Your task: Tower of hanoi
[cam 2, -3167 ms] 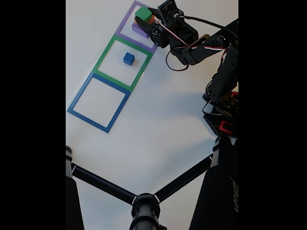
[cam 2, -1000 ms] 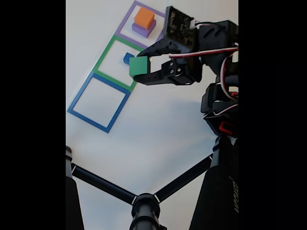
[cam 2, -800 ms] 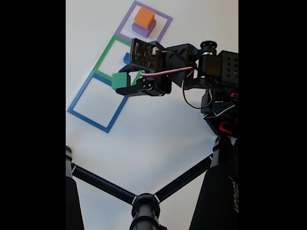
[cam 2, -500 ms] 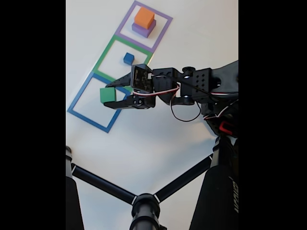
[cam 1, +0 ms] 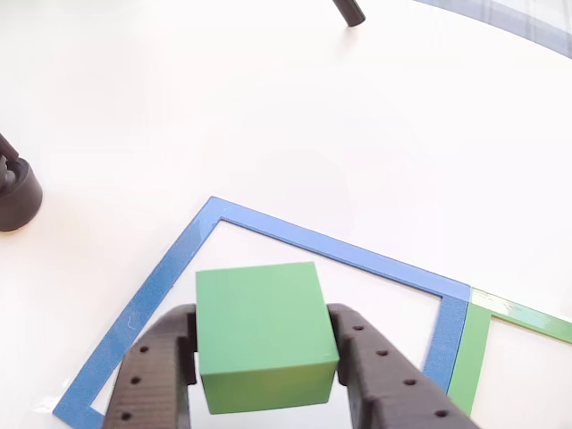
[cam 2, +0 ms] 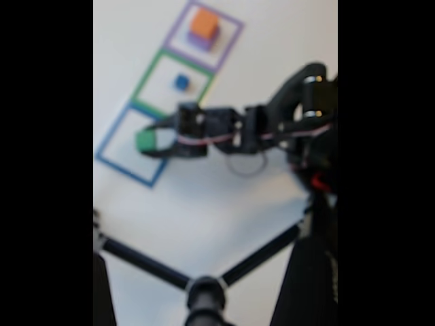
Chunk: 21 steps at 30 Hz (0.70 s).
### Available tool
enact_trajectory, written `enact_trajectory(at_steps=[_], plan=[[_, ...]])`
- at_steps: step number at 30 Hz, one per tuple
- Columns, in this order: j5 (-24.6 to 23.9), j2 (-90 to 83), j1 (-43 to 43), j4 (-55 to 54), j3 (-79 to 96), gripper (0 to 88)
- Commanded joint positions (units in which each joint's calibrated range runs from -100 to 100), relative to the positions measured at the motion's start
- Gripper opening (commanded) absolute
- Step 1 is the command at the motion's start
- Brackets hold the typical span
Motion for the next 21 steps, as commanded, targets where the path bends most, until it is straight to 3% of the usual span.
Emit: enact_trajectory(at_steps=[1,21], plan=[[0.4,3.7,1.0,-4.4,-3.9,7.7],[0.4,15.9,4.2,-11.7,-5.7,8.4]])
